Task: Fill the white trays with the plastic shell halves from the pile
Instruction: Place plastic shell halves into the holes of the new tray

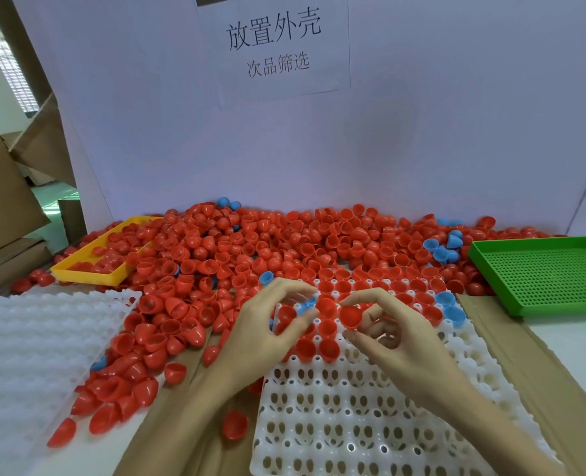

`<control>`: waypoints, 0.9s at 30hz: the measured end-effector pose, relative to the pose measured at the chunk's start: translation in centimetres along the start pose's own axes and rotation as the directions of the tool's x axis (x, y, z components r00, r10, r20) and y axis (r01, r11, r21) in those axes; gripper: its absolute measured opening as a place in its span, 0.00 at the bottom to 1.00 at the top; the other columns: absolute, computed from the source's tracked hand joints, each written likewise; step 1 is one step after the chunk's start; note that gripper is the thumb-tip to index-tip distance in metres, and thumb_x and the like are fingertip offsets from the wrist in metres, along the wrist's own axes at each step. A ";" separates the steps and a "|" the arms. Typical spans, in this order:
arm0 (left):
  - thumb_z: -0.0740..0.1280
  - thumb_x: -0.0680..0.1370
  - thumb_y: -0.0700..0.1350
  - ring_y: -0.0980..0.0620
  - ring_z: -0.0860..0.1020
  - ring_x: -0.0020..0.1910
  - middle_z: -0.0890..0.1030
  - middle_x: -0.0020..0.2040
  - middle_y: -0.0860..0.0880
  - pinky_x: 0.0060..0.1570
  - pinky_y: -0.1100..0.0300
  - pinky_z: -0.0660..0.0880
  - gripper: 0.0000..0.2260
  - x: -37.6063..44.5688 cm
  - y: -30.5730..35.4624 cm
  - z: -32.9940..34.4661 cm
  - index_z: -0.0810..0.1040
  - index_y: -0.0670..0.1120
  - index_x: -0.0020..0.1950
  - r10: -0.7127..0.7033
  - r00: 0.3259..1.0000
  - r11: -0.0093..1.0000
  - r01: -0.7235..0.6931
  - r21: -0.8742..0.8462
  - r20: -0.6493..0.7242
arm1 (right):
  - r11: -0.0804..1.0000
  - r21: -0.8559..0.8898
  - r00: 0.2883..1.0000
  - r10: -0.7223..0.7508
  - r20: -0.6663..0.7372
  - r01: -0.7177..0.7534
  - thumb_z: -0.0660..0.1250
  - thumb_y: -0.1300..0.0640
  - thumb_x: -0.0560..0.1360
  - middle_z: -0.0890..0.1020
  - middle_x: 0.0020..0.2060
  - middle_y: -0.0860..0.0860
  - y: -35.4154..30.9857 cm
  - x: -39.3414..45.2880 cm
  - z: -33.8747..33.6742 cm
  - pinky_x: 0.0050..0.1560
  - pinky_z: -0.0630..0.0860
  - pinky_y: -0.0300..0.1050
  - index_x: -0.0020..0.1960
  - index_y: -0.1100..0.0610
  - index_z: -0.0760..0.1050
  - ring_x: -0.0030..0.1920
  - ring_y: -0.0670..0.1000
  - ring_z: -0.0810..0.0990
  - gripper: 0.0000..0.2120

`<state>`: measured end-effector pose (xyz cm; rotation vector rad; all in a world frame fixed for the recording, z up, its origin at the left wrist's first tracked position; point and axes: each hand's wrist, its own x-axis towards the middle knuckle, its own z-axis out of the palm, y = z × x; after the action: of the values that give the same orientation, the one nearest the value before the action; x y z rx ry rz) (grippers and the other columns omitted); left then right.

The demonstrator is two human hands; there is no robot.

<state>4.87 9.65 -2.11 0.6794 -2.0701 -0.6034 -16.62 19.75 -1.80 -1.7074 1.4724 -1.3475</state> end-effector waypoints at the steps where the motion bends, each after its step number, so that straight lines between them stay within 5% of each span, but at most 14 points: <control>1: 0.73 0.81 0.52 0.54 0.81 0.62 0.82 0.61 0.58 0.62 0.63 0.76 0.15 -0.1 0.4 0.2 0.79 0.56 0.67 0.007 0.999 0.999 -0.005 -0.041 0.050 | 1.000 0.000 1.000 0.000 0.011 0.000 0.76 0.59 0.77 0.79 0.39 0.49 0.0 0.0 0.1 0.39 0.82 0.50 0.58 0.40 0.80 0.37 0.51 0.81 0.17; 6: 0.75 0.80 0.48 0.54 0.82 0.62 0.82 0.61 0.59 0.61 0.63 0.77 0.15 -0.3 1.3 1.4 0.80 0.53 0.67 0.108 0.994 0.993 -0.106 -0.056 0.032 | 1.000 0.019 0.999 -0.004 0.041 0.004 0.75 0.59 0.78 0.80 0.42 0.50 -0.1 -0.1 0.3 0.39 0.82 0.46 0.60 0.40 0.80 0.38 0.51 0.83 0.17; 12: 0.76 0.79 0.48 0.51 0.84 0.56 0.83 0.57 0.54 0.56 0.62 0.80 0.10 -0.4 1.3 1.3 0.78 0.52 0.57 0.023 1.000 0.990 -0.025 -0.141 -0.018 | 1.000 -0.001 1.000 0.011 0.001 -0.011 0.75 0.59 0.78 0.81 0.47 0.48 0.0 -0.1 0.2 0.35 0.78 0.37 0.60 0.40 0.81 0.41 0.50 0.83 0.16; 16: 0.71 0.82 0.49 0.54 0.81 0.62 0.80 0.62 0.59 0.60 0.61 0.78 0.04 -0.4 1.2 1.7 0.82 0.50 0.52 0.040 0.999 0.999 -0.040 0.015 -0.018 | 1.000 0.011 1.000 0.019 -0.004 -0.019 0.73 0.54 0.79 0.84 0.48 0.44 -0.1 -0.1 0.3 0.42 0.84 0.45 0.61 0.42 0.81 0.44 0.50 0.86 0.12; 21: 0.73 0.81 0.47 0.54 0.78 0.66 0.77 0.62 0.60 0.65 0.62 0.74 0.03 -0.7 1.3 2.1 0.84 0.49 0.53 0.058 0.997 0.995 -0.063 0.073 0.056 | 0.999 -0.029 0.998 0.032 -0.057 -0.034 0.70 0.55 0.81 0.84 0.47 0.44 0.4 -0.1 0.2 0.43 0.83 0.43 0.64 0.42 0.79 0.47 0.47 0.86 0.13; 27: 0.76 0.79 0.49 0.53 0.81 0.54 0.80 0.53 0.57 0.55 0.61 0.78 0.06 -0.7 1.9 2.2 0.86 0.48 0.49 0.137 0.982 0.990 -0.140 0.014 0.134 | 0.992 -0.117 0.993 0.028 -0.111 -0.041 0.71 0.60 0.80 0.84 0.49 0.40 0.8 0.1 -0.2 0.47 0.84 0.45 0.57 0.44 0.80 0.51 0.43 0.85 0.11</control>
<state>2.88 11.89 -2.49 0.5152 -2.2299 -0.5584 -17.20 19.46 -2.39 -1.6957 1.6665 -1.3788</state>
